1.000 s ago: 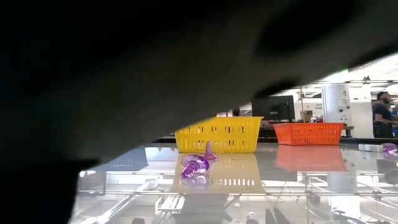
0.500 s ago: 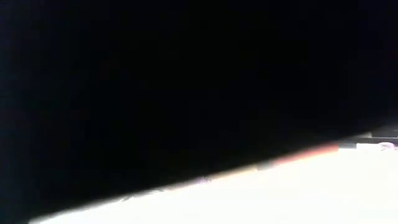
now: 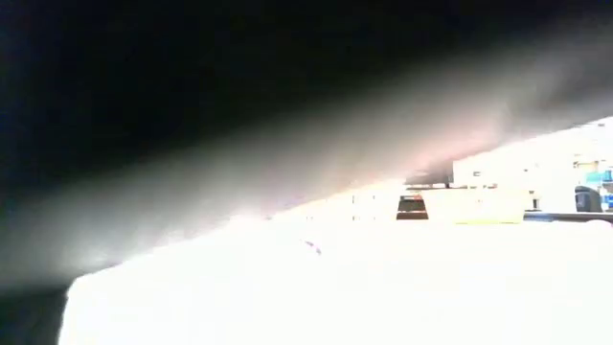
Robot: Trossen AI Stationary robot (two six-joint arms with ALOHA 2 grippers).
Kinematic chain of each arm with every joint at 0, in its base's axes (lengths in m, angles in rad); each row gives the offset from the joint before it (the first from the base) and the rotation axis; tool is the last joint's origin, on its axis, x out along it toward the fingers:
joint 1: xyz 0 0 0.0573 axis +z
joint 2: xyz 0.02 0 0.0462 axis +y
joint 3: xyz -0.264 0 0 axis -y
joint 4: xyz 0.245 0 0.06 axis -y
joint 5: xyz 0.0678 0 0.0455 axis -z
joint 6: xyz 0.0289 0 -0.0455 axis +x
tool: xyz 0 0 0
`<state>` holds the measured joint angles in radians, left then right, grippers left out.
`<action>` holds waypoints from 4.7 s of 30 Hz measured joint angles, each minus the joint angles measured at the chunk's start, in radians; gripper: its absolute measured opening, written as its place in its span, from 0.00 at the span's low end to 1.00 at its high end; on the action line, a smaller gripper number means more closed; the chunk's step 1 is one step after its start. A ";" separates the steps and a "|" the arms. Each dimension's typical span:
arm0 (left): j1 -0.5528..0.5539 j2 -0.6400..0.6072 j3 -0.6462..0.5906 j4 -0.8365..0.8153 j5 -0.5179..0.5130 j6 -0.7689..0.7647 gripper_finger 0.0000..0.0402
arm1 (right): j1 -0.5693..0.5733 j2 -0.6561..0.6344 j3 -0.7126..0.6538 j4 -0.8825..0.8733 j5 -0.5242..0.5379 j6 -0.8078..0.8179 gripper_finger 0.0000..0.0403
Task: Sort Halloween decoration
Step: Put the white skeleton toy into the yellow bin
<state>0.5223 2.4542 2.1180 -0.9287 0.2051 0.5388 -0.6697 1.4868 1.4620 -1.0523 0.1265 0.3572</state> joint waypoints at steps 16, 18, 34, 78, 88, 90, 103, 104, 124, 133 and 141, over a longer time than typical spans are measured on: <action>-0.003 0.019 0.022 -0.045 -0.005 0.004 0.17 | 0.000 0.000 0.000 -0.002 0.000 -0.001 0.34; -0.003 0.023 0.031 -0.056 -0.008 -0.002 0.16 | 0.000 0.000 0.000 -0.008 0.000 -0.001 0.34; -0.004 0.028 0.104 -0.097 -0.008 -0.013 0.14 | 0.000 0.000 0.000 -0.017 0.000 -0.016 0.34; 0.031 0.006 0.236 -0.366 0.044 0.099 0.00 | 0.000 0.000 0.000 -0.045 0.005 -0.155 0.34; 0.101 0.006 0.236 -0.349 0.038 0.218 0.00 | 0.000 0.000 0.000 -0.044 0.005 -0.198 0.34; 0.115 0.005 0.236 -0.339 0.035 0.278 0.00 | 0.000 0.000 0.000 -0.044 0.004 -0.220 0.34; 0.130 0.004 0.236 -0.187 -0.043 0.314 0.01 | 0.000 0.000 0.000 -0.038 0.005 -0.265 0.34; 0.130 0.004 0.236 -0.187 -0.027 0.332 0.01 | 0.000 0.000 0.000 -0.038 0.005 -0.265 0.34; 0.106 0.003 0.236 -0.247 0.016 0.497 0.28 | 0.000 0.000 0.000 -0.035 0.004 -0.264 0.34; 0.082 0.003 0.236 -0.274 0.073 0.552 0.19 | 0.000 0.000 0.000 -0.035 0.004 -0.264 0.34; 0.047 0.004 0.223 -0.277 0.103 0.500 0.19 | 0.000 0.000 0.000 -0.035 0.005 -0.264 0.34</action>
<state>0.5694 2.4587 2.3409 -1.2060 0.3081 1.0384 -0.6701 1.4868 1.4620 -1.0868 0.1310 0.0929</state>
